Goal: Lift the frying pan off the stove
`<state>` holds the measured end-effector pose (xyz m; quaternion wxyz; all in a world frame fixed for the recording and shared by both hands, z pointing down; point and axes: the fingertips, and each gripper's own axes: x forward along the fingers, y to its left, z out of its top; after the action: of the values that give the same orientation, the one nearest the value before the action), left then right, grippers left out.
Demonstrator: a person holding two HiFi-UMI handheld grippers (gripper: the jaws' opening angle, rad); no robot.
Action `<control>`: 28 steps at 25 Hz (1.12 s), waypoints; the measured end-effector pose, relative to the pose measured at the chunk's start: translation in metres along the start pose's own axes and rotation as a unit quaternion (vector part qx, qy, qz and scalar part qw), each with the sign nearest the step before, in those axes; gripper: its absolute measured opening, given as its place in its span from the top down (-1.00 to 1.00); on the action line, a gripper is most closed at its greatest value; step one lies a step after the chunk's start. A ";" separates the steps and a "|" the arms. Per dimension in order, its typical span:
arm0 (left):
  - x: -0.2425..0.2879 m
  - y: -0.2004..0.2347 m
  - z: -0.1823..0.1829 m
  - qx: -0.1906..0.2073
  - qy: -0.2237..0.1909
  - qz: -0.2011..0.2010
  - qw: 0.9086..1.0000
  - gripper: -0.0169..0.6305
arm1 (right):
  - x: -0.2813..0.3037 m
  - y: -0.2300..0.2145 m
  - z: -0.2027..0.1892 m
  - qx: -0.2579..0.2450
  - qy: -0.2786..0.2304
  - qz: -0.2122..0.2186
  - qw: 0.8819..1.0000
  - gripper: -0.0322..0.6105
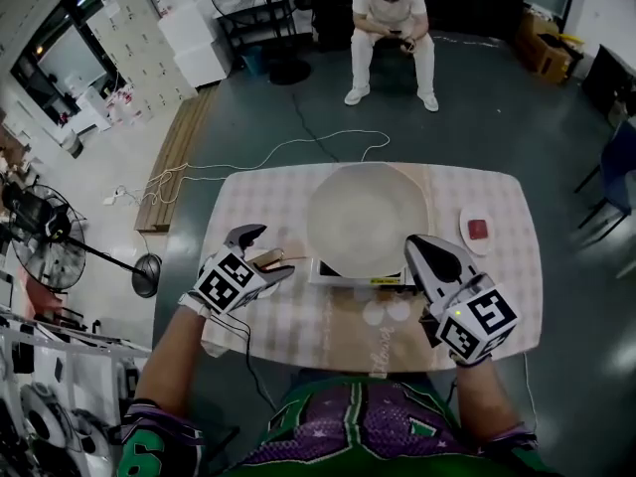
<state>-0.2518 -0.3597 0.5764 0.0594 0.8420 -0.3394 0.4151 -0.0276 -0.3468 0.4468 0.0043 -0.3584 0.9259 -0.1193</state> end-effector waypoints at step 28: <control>0.115 -0.015 -0.095 -0.001 0.249 -0.170 0.953 0.00 | 0.014 -0.018 -0.038 0.027 0.027 -0.039 0.999 0.88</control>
<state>-0.2564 -0.3715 0.7259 0.2129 0.7569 -0.1662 0.5951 -0.0299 -0.3606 0.4889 -0.0153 -0.3907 0.9074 -0.1541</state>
